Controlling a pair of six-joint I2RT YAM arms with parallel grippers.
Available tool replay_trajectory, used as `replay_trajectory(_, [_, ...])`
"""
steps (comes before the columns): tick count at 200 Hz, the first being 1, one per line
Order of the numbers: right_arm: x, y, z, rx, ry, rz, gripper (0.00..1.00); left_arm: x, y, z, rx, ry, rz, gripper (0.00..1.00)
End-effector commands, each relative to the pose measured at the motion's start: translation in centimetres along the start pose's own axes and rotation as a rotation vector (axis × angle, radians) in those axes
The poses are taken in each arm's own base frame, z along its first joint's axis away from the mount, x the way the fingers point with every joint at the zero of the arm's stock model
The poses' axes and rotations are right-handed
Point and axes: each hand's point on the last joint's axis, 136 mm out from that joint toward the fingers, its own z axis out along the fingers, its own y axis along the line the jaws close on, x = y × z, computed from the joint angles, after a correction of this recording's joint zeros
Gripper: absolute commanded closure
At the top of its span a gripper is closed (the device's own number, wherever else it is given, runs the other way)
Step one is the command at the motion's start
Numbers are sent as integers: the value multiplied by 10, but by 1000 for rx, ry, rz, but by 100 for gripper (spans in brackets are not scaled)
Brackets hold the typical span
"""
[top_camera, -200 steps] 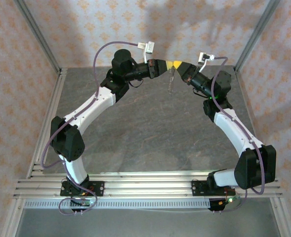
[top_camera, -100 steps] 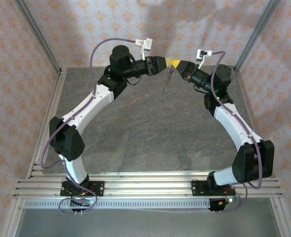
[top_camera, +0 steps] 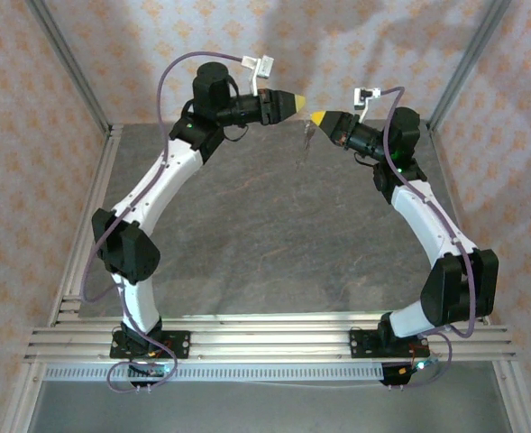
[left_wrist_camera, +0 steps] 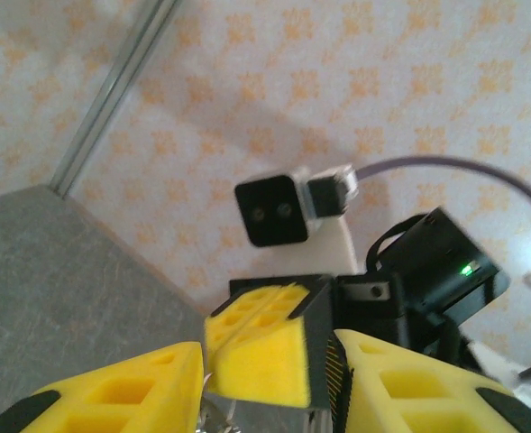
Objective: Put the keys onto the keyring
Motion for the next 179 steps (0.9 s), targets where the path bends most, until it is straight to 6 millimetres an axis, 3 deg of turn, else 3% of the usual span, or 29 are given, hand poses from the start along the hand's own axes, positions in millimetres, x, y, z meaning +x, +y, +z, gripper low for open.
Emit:
replay_trajectory(1, [-8,16,0,-43,6,-65,100,10,-1,-1,21,70,17,59])
replay_trajectory(15, [-8,16,0,-42,5,-68,100,10,-3,-2,29,75,18,59])
replay_trajectory(17, [-8,17,0,-42,5,-68,100,15,7,3,22,85,2,59])
replay_trajectory(23, [-8,16,0,-41,5,-69,100,17,11,5,19,91,-5,59])
replay_trajectory(75, [-7,16,0,-40,4,-68,100,24,16,9,25,110,-23,59])
replay_trajectory(120, [-7,15,-1,-36,0,-68,100,29,10,17,48,127,-22,60])
replay_trajectory(179, [-8,9,0,-24,-7,-61,100,34,0,20,82,148,-16,70])
